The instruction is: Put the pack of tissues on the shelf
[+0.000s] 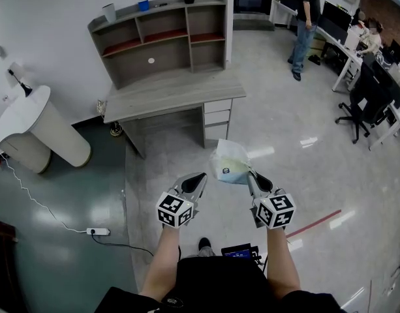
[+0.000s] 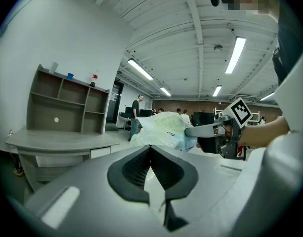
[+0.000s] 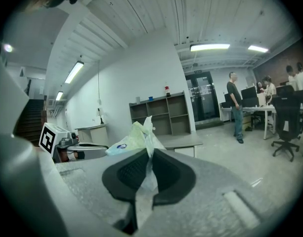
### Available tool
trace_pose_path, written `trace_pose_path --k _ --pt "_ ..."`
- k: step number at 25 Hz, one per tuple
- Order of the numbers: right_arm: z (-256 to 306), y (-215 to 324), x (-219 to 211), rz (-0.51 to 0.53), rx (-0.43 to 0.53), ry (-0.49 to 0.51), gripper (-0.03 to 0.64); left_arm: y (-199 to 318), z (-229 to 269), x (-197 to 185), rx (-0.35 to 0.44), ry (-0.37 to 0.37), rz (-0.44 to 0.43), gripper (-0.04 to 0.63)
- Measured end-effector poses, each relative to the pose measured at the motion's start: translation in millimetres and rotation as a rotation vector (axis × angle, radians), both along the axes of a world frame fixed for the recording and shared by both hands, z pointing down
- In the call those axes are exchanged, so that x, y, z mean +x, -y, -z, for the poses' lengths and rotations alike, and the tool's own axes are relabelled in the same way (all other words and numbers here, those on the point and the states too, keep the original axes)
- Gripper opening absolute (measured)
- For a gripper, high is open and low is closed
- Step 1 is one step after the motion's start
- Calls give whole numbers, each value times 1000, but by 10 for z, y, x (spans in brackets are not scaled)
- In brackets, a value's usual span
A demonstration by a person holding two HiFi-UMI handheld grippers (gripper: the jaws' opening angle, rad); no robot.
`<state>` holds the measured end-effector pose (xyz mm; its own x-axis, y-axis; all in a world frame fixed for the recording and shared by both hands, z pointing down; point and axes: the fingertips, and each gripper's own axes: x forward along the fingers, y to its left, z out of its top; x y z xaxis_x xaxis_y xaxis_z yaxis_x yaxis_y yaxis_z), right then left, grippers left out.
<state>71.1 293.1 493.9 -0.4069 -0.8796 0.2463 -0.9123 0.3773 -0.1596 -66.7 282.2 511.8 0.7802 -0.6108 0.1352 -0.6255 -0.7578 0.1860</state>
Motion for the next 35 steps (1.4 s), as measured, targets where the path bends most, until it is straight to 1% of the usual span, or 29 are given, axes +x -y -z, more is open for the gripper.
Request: trace_pose_path --k 8,13,19,23,29,32,35 --pt "-3 316 -250 -25 0 -14 18 340 3 -275 10 1 -30 -7" --pt "-31 426 -298 -35 -8 -21 18 448 -84 -330 -9 0 -44 -8" --pt "-97 625 -239 -37 -22 -9 18 620 -149 -283 -26 -7 -46 -6" --pt "-183 883 -222 -23 -26 4 18 843 -229 -287 -40 -5 -22 -8" --pt "-182 1439 -122 4 -18 20 18 1360 -187 -196 -32 16 3 -7" --pt "-148 1766 -42 17 -10 23 18 1651 -110 -57 -12 17 -10 -7" --pt "-127 2058 33 31 -5 22 18 1911 -82 72 -11 13 -12 -8"
